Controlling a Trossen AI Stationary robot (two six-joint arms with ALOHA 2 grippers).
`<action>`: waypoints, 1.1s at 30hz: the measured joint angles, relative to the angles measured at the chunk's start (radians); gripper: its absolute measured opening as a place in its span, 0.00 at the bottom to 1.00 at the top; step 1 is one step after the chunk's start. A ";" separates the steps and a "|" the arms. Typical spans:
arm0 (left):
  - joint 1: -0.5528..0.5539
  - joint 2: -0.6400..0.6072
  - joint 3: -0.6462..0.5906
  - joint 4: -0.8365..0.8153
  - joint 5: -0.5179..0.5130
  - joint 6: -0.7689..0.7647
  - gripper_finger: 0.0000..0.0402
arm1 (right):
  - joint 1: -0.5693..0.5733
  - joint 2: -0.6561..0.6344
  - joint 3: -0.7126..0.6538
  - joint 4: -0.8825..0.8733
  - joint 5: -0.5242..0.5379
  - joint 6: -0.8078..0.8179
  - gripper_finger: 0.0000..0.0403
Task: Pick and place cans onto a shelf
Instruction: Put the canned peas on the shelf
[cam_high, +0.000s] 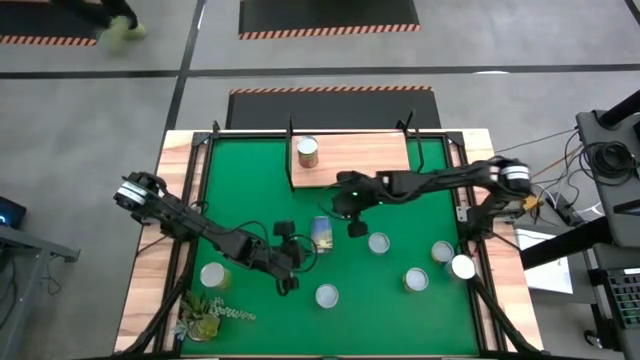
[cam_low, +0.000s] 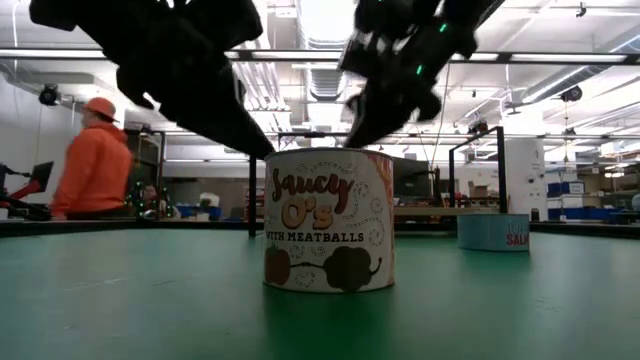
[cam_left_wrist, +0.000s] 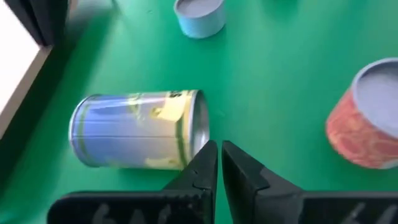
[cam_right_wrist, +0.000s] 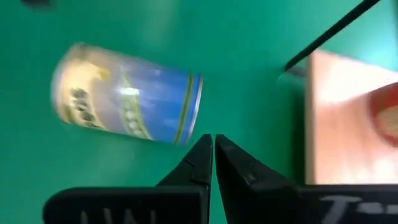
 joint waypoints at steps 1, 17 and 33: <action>-0.003 0.000 0.000 0.012 0.007 0.002 0.01 | -0.006 0.021 0.011 0.002 -0.003 -0.012 0.02; -0.008 0.142 0.004 0.136 -0.120 -0.025 0.00 | -0.040 0.157 0.031 0.049 -0.024 -0.059 0.02; 0.009 0.123 0.101 0.146 -0.405 0.025 0.00 | 0.020 0.158 0.028 0.059 -0.165 0.010 0.02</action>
